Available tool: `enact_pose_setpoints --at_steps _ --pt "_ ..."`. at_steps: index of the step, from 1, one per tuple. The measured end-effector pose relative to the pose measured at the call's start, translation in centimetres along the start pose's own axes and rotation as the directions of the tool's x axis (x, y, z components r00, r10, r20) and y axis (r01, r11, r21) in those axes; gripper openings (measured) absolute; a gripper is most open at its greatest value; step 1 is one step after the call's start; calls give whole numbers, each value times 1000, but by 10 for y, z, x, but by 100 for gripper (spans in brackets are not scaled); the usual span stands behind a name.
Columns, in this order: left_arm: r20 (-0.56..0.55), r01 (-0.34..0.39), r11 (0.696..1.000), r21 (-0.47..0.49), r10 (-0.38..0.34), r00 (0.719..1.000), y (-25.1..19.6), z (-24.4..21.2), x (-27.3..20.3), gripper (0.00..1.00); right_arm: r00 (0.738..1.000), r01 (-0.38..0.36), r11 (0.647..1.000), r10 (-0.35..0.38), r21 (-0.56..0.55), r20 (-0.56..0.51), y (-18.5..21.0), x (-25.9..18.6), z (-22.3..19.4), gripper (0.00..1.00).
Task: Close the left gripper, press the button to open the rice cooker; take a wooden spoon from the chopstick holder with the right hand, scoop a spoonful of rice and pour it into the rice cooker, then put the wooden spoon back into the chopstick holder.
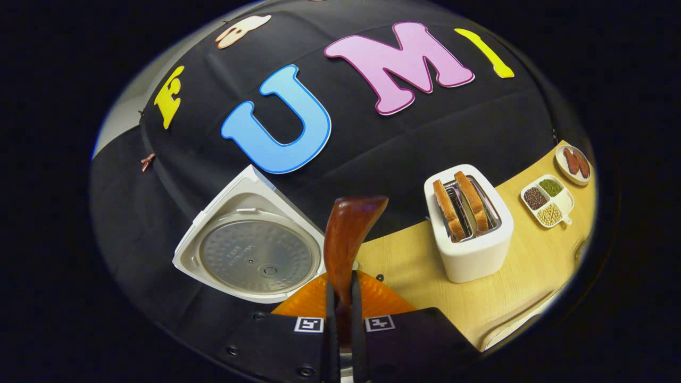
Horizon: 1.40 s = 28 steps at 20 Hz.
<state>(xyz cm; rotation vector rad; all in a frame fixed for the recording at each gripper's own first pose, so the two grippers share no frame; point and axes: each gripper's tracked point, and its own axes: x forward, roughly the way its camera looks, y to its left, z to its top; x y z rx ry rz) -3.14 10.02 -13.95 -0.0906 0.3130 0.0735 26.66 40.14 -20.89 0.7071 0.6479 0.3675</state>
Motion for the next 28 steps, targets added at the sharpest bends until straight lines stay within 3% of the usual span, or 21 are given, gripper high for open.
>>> enact_pose_setpoints --at_steps 12,20,24,28 --pt "-7 -25 1000 -10 25 1000 11 -4 1 94 999 30 981 -22 -189 44 12 7 12 13" --pt "0 -29 999 -30 29 1000 19 -6 -3 94 997 -18 946 42 -324 68 52 6 11 13" --pt "10 -51 998 -32 51 999 28 -3 -9 94 995 -42 913 75 -406 64 74 6 8 13" --pt "19 -71 997 -35 72 997 34 0 -16 94 992 -73 856 116 -512 52 100 4 1 13"
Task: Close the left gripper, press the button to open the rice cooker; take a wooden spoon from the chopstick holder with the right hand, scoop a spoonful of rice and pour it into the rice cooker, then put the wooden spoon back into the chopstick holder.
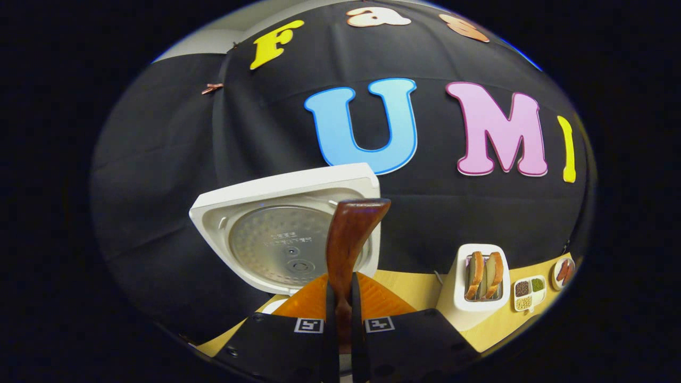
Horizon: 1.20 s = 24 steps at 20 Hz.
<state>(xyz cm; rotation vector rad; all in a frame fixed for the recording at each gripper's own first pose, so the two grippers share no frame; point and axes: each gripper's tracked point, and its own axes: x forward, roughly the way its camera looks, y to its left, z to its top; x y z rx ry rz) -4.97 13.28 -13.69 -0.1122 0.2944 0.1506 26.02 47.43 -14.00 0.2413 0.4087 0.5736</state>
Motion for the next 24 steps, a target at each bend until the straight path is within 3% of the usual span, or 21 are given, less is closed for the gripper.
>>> enact_pose_setpoints --at_steps 6,10,18,21,24 --pt "11 -27 1000 -13 27 1000 7 2 -12 94 999 -36 980 33 -195 -23 29 1 -6 13" --pt "8 -45 998 -32 45 999 12 0 -21 94 998 -55 923 54 -381 -12 45 -2 -5 13" --pt "2 -72 997 -27 72 997 16 0 -32 95 991 -106 795 136 -597 6 77 -17 -12 13" --pt "0 -76 997 -18 76 997 13 0 -32 94 989 -129 809 150 -574 -10 77 -15 -15 13" --pt "-3 -75 997 -14 75 997 13 -2 -36 94 991 -127 883 131 -452 -23 65 -11 -10 13"
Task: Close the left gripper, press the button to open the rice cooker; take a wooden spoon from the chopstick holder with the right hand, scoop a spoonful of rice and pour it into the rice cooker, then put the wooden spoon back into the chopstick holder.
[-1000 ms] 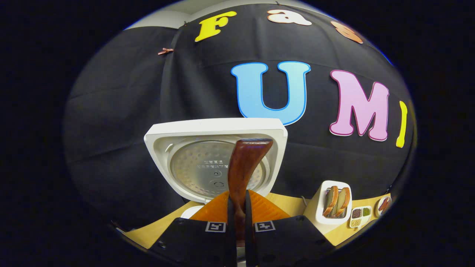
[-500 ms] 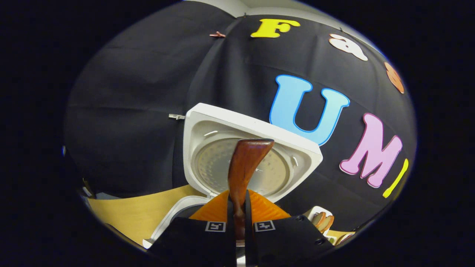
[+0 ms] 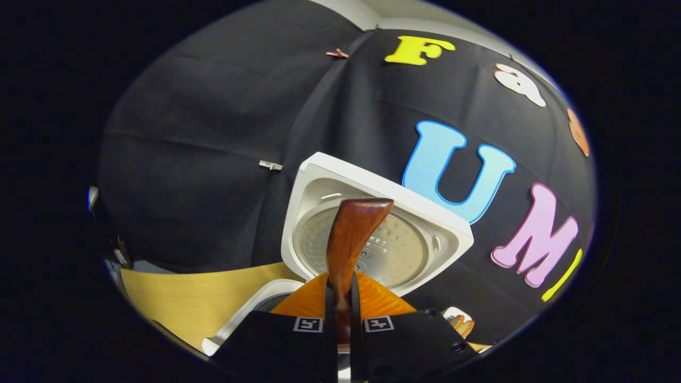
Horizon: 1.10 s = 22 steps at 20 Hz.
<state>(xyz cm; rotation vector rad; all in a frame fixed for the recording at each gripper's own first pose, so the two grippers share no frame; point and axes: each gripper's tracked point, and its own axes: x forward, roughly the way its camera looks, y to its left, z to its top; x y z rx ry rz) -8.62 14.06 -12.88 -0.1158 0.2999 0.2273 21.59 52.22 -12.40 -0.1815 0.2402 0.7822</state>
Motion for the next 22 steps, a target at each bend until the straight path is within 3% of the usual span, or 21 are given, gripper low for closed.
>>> enact_pose_setpoints --at_steps 3,5,10,13,16,19,22 --pt "-3 8 1000 0 -8 1000 -4 0 2 94 1000 7 989 -4 146 -23 -14 -3 -2 10" --pt "-2 11 1000 7 -11 1000 -5 0 2 95 999 0 970 8 244 -32 -24 -10 -3 13" --pt "-5 27 999 17 -27 1000 -14 2 2 94 998 -34 895 54 444 -33 -43 -35 -6 13" --pt "4 31 999 23 -31 1000 -22 5 -1 95 997 -61 832 76 552 -4 -58 -60 1 13" --pt "9 44 999 28 -44 999 -34 7 -3 94 996 -89 801 89 593 29 -71 -91 5 13" --pt "13 61 998 23 -61 998 -46 10 -4 95 993 -114 748 94 654 65 -85 -129 11 13" --pt "18 87 996 19 -88 996 -62 14 -3 95 996 -85 742 51 665 71 -113 -165 4 13"
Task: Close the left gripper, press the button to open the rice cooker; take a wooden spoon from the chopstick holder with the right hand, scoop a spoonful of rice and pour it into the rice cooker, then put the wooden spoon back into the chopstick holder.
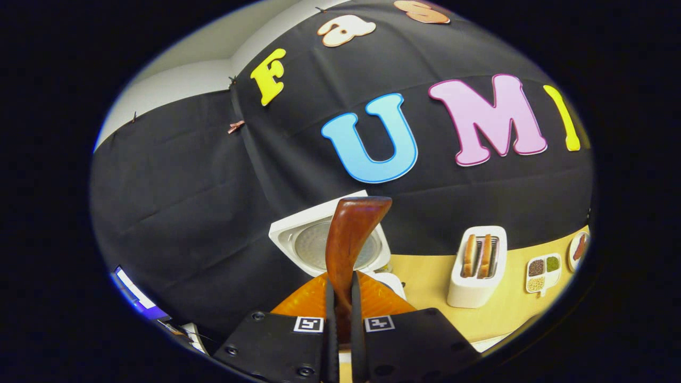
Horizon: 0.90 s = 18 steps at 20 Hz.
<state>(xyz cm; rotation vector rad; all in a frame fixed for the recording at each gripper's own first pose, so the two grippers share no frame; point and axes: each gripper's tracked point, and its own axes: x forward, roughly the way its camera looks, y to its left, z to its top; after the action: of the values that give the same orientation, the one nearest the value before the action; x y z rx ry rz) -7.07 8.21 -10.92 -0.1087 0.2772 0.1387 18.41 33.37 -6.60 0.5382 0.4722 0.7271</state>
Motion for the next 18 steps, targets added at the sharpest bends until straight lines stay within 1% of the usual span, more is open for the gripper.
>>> enact_pose_setpoints --at_steps 4,8,11,14,17,18 --pt "19 43 999 14 -44 999 -23 13 9 94 996 72 997 -74 28 57 -47 -52 18 13" --pt "35 86 996 18 -87 996 -47 22 21 95 976 197 980 -197 5 96 -116 -107 27 13" --pt "36 106 994 29 -107 994 -64 26 29 95 947 295 955 -293 2 134 -168 -148 36 13" --pt "29 116 993 11 -116 993 -77 26 34 95 916 376 926 -373 5 149 -217 -182 36 13" --pt "22 106 994 -4 -106 994 -89 28 37 95 881 460 888 -451 -31 146 -269 -202 26 13" --pt "20 104 995 -3 -103 994 -93 29 39 94 870 483 874 -473 -48 139 -289 -201 15 13"
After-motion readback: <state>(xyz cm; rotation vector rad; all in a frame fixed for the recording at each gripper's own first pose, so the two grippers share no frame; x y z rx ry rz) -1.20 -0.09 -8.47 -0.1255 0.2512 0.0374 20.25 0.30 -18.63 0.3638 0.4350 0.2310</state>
